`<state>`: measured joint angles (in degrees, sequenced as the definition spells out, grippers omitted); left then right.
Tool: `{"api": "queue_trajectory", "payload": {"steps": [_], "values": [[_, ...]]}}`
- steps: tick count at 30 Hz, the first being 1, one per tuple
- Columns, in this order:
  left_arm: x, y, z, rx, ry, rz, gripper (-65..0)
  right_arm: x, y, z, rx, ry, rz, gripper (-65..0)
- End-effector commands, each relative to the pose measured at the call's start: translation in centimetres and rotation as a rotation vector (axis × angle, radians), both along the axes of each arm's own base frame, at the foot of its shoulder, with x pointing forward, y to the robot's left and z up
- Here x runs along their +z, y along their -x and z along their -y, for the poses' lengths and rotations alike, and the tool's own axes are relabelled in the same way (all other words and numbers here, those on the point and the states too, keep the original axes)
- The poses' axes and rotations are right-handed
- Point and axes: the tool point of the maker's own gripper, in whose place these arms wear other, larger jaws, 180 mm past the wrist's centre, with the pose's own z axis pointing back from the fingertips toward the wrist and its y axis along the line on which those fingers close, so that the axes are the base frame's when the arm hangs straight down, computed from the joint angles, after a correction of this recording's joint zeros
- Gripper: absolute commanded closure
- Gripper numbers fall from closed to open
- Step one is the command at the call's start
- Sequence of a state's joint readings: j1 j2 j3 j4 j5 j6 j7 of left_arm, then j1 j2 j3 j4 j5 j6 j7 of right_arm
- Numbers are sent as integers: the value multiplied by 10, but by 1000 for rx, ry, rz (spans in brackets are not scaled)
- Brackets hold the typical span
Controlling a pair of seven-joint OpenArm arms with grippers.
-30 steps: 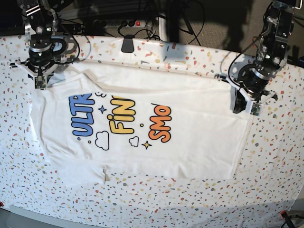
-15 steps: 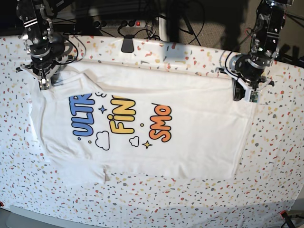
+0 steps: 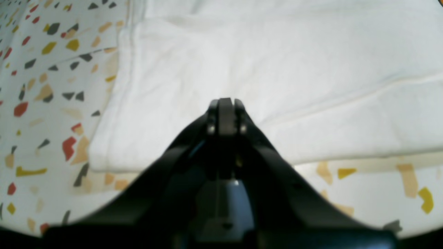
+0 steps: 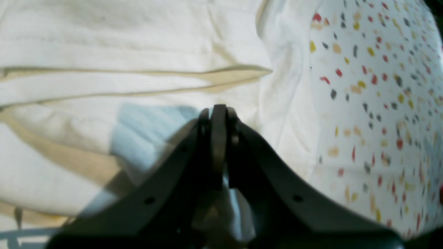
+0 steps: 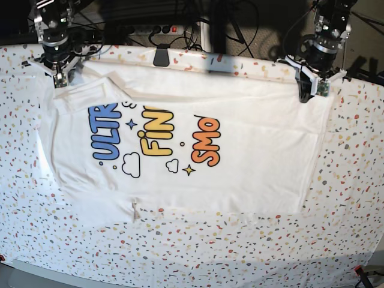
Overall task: Fold the T-shirt properly
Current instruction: 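Fold the shoulder edge over onto the shirt body with both grippers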
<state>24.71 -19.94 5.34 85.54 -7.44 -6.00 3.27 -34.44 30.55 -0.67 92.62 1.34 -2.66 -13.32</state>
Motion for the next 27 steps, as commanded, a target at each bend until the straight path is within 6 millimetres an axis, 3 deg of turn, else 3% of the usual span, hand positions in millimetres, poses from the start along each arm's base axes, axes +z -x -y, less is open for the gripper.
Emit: {"api": "queue_trajectory", "payload": {"steps": [1, 5, 10, 14, 18, 21, 27], "values": [[-34, 39, -10, 5, -57, -202, 0, -7, 16, -1, -14, -6, -57, 0], [-39, 59, -9, 1, -55, -240, 0, -4, 28, -4, -44, 10, -41, 0], [-34, 80, -2, -37, -77, -254, 0, 11, 34, 8, -107, 21, 6, 0], [-23, 86, 6, -51, -61, -240, 0, 23, 30, 20, -127, 42, 43, 0], [-7, 73, 13, -65, -51, -186, 0, 33, 24, 28, -127, 57, 94, 0], [18, 52, 11, -72, -78, -100, 0, 42, 15, 30, -122, 63, 139, 0], [91, 2, -25, 17, -136, 123, 0, 69, -16, 39, -138, 79, 246, 0]]}}
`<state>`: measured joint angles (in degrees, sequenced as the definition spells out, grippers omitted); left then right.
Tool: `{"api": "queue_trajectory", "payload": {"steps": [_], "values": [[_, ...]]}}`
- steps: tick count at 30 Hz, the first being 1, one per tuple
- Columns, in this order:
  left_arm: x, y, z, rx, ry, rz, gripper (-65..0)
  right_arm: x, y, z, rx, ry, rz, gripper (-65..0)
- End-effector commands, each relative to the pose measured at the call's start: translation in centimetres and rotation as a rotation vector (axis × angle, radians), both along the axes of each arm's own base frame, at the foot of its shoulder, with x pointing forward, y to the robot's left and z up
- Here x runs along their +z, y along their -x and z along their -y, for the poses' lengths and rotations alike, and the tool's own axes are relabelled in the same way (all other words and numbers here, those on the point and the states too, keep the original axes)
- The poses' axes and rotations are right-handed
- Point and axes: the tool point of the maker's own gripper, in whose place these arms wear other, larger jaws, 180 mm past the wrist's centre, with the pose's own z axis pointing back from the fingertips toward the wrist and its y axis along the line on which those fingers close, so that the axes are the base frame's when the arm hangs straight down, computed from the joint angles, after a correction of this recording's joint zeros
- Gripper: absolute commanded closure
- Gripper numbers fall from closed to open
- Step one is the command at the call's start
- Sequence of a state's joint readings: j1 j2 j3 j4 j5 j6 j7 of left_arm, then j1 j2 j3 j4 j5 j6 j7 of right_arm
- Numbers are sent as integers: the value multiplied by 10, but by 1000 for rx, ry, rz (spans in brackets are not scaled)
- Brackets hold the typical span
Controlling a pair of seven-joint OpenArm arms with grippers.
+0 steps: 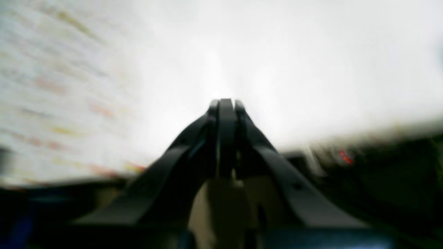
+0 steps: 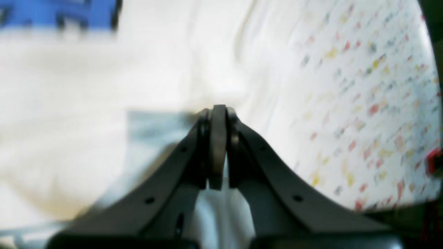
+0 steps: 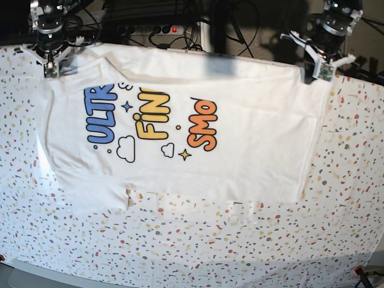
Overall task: Fold the T-shirt properly
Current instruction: 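Fold the shoulder edge over onto the shirt body with both grippers, then move both grippers to the hem corners and grasp them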
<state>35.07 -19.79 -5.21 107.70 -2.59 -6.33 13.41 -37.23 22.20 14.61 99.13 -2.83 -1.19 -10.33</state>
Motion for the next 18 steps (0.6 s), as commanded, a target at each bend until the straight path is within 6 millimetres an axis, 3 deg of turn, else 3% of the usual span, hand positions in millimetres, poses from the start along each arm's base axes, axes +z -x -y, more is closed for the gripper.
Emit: {"api": "queue_trajectory", "payload": {"steps": [1, 5, 7, 8, 11, 15, 18], "values": [[23, -15, -8, 13, -5, 83, 0, 19, -14, 5, 8, 27, 68, 0], [56, -48, -38, 100, 25, 196, 0, 38, -42, 9, -4, 34, 152, 0], [67, -64, -40, 89, 66, 222, 0, 46, -54, 9, -6, 32, 191, 0], [71, -73, -37, 69, 95, 225, -18, 50, -60, 10, -8, 31, 206, 0], [76, -103, -30, 21, 200, 220, -164, 61, -75, 10, -10, 29, 247, -11], [66, -149, -40, 32, 317, 170, -181, 74, -90, 10, -11, 28, 297, -213], [58, -184, -47, 25, 402, 114, -181, 82, -99, 10, -11, 28, 326, -299]]}}
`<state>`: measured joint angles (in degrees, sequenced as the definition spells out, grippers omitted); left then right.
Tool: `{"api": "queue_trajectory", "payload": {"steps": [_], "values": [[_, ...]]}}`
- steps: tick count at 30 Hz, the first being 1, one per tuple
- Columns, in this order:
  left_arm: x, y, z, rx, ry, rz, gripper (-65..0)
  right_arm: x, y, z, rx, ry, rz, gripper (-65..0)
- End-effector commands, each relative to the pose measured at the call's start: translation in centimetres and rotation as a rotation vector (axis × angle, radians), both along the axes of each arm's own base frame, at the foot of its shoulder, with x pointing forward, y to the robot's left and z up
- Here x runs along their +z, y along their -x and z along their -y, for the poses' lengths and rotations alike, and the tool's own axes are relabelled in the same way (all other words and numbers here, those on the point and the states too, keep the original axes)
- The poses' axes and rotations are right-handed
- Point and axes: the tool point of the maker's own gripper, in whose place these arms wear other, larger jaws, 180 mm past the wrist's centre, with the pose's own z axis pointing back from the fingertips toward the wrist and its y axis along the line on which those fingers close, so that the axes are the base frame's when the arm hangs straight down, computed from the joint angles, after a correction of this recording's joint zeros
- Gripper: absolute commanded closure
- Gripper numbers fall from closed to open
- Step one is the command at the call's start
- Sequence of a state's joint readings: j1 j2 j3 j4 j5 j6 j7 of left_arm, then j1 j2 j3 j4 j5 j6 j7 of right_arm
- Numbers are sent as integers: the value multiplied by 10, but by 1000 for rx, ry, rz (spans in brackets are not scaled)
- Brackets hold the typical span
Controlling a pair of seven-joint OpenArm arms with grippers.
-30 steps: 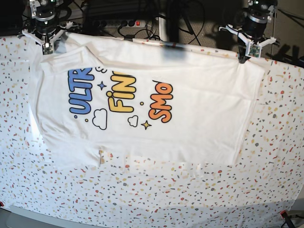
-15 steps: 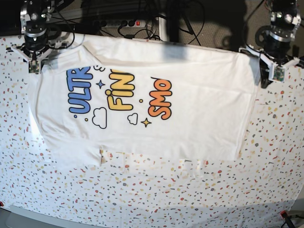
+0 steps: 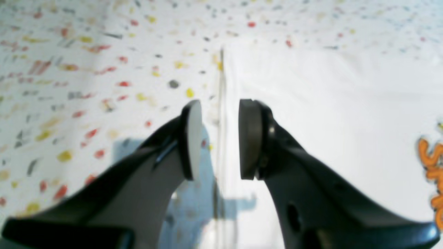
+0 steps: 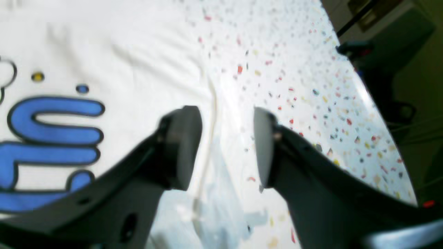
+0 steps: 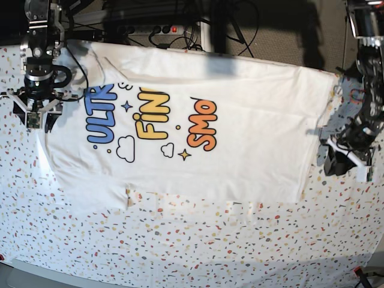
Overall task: Fold the T-shirt properly
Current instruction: 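Move both grippers to the hem corners and grasp them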
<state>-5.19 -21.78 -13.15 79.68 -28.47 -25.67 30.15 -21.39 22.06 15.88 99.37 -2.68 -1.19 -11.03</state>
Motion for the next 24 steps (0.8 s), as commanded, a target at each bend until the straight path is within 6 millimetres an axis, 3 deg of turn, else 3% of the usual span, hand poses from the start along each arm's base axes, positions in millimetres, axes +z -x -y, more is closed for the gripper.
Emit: {"api": "queue_trajectory", "payload": {"steps": [1, 7, 11, 16, 24], "values": [[21, -20, -5, -8, 26, 55, -181, 17, -7, 3, 6, 23, 51, -311], [-3, -77, -6, -12, 120, -62, -181, 3, -15, 9, -78, -85, -59, -314], [-31, -99, 2, -20, 87, -160, -181, 4, -28, 2, -35, -100, -97, -314], [-54, -112, 15, -13, 87, -219, -181, 7, -36, -1, -25, -108, -111, -314], [-67, -115, 42, -57, 66, -239, -181, 5, -35, 0, -30, -109, -122, -314]]}}
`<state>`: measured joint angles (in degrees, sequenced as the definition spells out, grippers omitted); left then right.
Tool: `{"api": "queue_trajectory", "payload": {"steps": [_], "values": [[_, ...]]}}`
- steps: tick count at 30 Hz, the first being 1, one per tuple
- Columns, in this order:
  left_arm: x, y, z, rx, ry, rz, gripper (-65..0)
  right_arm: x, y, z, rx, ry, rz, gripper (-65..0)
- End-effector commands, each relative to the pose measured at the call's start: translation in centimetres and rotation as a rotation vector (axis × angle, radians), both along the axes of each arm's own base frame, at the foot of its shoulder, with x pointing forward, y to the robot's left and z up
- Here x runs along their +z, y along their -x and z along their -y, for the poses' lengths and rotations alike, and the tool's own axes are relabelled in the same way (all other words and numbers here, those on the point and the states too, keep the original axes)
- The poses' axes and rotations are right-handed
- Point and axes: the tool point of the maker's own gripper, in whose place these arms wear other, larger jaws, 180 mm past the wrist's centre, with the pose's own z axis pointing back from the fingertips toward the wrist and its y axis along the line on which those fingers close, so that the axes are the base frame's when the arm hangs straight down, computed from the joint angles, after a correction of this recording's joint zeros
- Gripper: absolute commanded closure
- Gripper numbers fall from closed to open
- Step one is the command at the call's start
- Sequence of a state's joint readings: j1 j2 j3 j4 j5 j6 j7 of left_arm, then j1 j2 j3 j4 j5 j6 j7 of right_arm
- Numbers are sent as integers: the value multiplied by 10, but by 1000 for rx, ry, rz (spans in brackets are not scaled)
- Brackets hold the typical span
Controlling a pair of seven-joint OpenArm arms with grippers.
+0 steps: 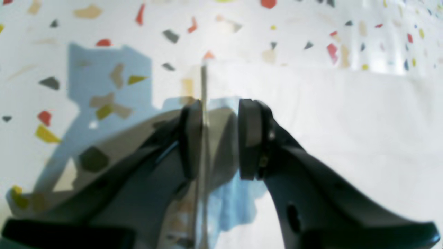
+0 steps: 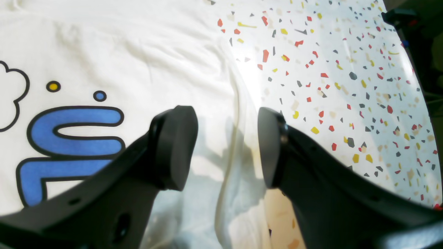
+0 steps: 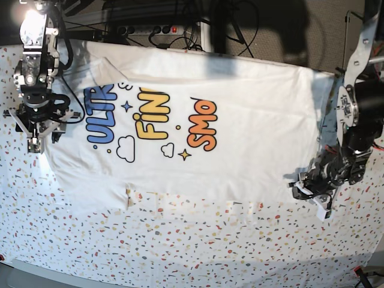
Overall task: Fold the T-shirt properly
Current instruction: 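Move both grippers to the hem corners and grasp them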
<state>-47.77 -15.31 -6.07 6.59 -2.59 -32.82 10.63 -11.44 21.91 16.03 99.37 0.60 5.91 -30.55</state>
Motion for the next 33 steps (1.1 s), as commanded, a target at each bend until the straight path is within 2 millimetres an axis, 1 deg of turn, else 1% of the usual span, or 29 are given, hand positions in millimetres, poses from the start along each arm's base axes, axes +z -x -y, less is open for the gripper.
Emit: {"api": "queue_trajectory", "payload": {"steps": [1, 3, 6, 8, 10, 12, 13, 16, 19, 21, 23, 25, 28, 30, 33], "values": [[18, -15, 2, -3, 5, 40, -181, 16, -7, 4, 9, 27, 46, -314], [18, -15, 8, -10, 11, 41, -181, 16, -7, 4, 8, 26, 44, -314], [16, -15, 12, -16, 14, 35, -177, 15, -6, 5, 5, 31, 36, -314], [13, -12, 14, -25, 12, 12, -138, 16, -7, 5, 6, 33, 40, -314], [9, -8, 16, -32, 10, -10, -81, 20, -9, 3, 17, 37, 64, -314], [5, -5, 15, -32, 10, -18, -12, 28, -14, 0, 39, 47, 113, -314], [4, -4, 15, -31, 10, -18, 0, 34, -18, -2, 55, 54, 149, -314], [5, -6, 15, -19, 19, 15, 0, 48, -28, -7, 83, 32, 238, -311], [9, -9, 14, -3, 28, 59, 0, 48, -43, 0, 60, -57, 253, -312], [10, -11, 14, 5, 33, 77, 0, 40, -55, 8, 41, -117, 187, -312], [7, -8, 14, 7, 35, 77, 0, 36, -72, 14, 55, -182, 127, -312], [4, -5, 14, 7, 35, 69, 0, 40, -91, 19, 71, -258, 105, -312], [-2, 0, 15, 5, 36, 56, 0, 38, -114, 32, 96, -337, 57, -312], [-6, 3, 15, 6, 36, 49, 0, 31, -127, 38, 98, -396, 8, -312], [-6, 3, 16, 6, 37, 49, 0, 17, -145, 42, 98, -457, -74, -312]]}}
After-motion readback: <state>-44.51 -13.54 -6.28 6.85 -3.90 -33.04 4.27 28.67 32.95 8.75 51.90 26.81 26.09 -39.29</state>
